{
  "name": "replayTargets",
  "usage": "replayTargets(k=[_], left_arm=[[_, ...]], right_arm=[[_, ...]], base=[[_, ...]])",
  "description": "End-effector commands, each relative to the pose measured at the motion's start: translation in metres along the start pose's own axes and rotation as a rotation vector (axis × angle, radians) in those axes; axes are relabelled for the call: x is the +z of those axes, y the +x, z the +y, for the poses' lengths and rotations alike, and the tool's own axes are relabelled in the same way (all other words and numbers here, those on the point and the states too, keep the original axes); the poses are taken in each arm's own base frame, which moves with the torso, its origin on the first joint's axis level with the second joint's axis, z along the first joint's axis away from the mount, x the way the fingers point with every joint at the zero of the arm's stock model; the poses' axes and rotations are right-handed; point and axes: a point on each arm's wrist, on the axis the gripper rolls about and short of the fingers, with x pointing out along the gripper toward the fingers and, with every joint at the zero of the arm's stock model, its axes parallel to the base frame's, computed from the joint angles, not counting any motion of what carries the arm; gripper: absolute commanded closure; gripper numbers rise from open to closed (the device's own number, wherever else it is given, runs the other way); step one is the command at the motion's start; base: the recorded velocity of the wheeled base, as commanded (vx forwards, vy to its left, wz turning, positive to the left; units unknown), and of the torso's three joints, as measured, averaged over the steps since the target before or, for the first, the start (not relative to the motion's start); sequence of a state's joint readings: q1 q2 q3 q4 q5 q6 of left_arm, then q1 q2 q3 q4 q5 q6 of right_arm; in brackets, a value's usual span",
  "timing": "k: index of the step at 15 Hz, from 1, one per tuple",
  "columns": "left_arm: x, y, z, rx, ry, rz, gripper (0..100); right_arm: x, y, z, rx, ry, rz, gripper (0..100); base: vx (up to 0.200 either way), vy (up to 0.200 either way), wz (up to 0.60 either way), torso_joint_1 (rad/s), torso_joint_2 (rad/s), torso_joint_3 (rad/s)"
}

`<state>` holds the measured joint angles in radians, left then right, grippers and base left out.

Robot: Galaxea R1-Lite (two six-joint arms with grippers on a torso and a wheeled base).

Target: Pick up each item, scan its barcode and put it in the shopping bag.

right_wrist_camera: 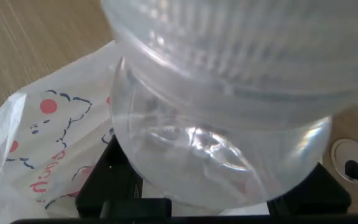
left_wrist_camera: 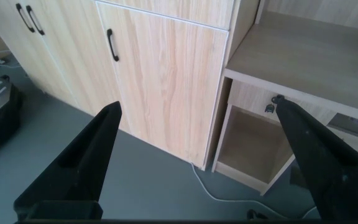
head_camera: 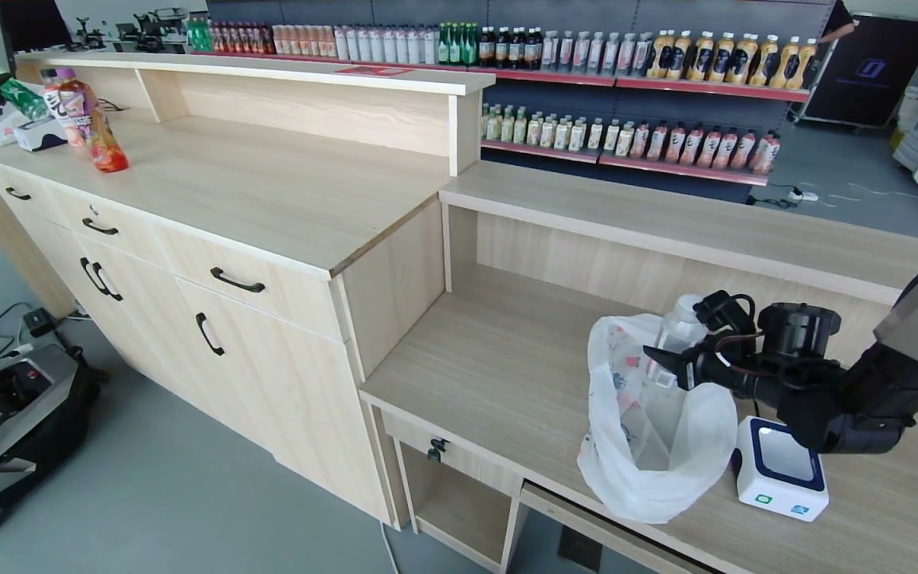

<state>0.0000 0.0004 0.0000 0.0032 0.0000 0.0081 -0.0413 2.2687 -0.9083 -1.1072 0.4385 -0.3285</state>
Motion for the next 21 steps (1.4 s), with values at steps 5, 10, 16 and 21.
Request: replayTargets(k=[5, 10, 16, 21], left_arm=[[0.0, 0.0, 0.0, 0.0, 0.0, -0.001, 0], [0.0, 0.0, 0.0, 0.0, 0.0, -0.001, 0], [0.0, 0.0, 0.0, 0.0, 0.0, -0.001, 0], [0.0, 0.0, 0.0, 0.0, 0.0, -0.001, 0]], right_arm=[[-0.028, 0.027, 0.001, 0.016, 0.006, 0.015, 100], [-0.04, 0.026, 0.006, 0.021, 0.013, 0.028, 100], [-0.046, 0.022, 0.008, 0.024, 0.025, 0.051, 0], [0.038, -0.023, 0.001, -0.011, 0.057, -0.059, 0]], base=[[0.0, 0.0, 0.0, 0.0, 0.0, 0.0], [0.0, 0.0, 0.0, 0.0, 0.0, 0.0], [0.0, 0.0, 0.0, 0.0, 0.0, 0.0], [0.0, 0.0, 0.0, 0.0, 0.0, 0.0]])
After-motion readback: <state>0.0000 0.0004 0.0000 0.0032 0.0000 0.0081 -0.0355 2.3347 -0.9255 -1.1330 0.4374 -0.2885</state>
